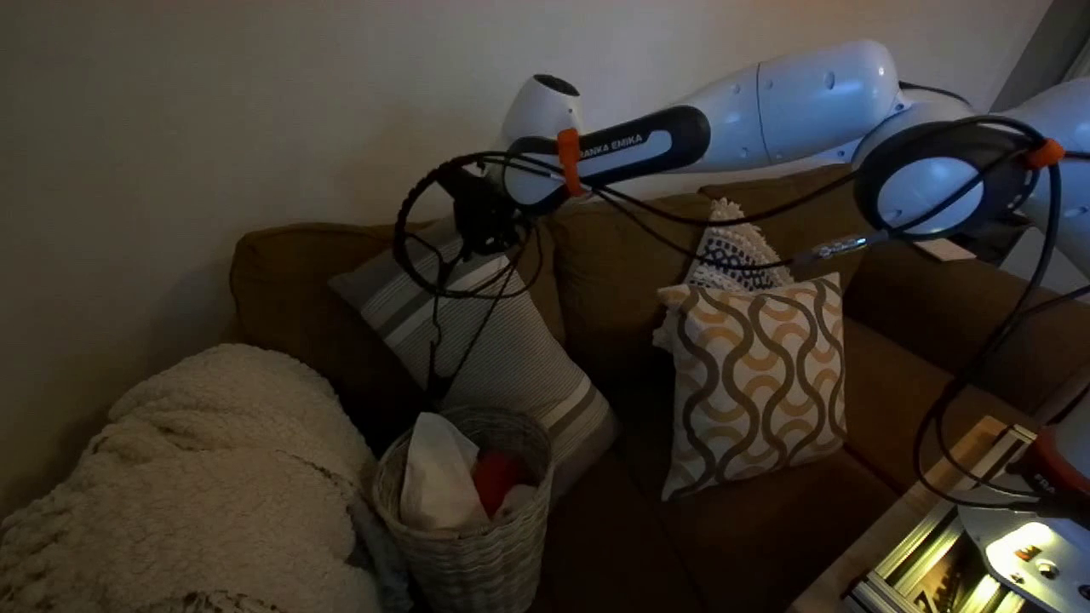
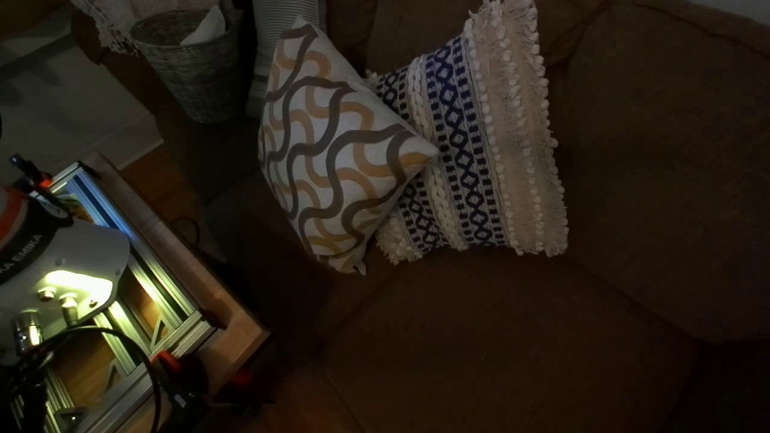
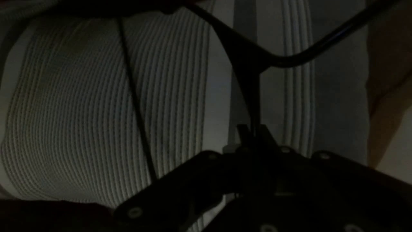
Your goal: Remove the black hanger from the basket and put it on the sofa
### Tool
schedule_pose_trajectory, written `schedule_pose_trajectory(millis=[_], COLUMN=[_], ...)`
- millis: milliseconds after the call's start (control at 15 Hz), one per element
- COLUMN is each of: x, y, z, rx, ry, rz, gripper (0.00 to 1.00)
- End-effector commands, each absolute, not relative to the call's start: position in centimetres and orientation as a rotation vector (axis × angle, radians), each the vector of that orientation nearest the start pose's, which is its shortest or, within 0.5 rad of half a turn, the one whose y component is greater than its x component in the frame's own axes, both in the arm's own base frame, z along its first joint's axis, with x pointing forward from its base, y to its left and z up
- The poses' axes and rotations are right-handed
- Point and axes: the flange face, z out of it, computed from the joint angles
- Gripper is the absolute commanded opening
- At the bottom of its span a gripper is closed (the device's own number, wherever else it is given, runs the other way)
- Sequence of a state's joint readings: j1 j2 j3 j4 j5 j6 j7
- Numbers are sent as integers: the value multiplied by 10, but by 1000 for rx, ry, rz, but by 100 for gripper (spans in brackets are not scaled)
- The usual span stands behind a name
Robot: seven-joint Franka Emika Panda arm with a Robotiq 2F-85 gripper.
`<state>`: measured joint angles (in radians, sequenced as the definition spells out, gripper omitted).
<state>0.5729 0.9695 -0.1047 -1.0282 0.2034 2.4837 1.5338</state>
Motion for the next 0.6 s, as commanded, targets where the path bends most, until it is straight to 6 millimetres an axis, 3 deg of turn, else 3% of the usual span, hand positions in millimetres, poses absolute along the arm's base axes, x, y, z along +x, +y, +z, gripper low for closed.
schedule_pose_trajectory(millis=[0, 200, 267, 400, 467, 533], x=[714, 713, 729, 728, 726, 726], y=[337, 286, 312, 289, 285, 291], z=[318, 309, 313, 309, 308, 308], rx=[-2095, -1963, -2043, -2004, -2000, -1982], ry=[1638, 1777, 1684, 1739, 1748, 1744], rz=[-194, -128, -187, -166, -161, -112], gripper=[2, 2, 8, 8, 2, 2])
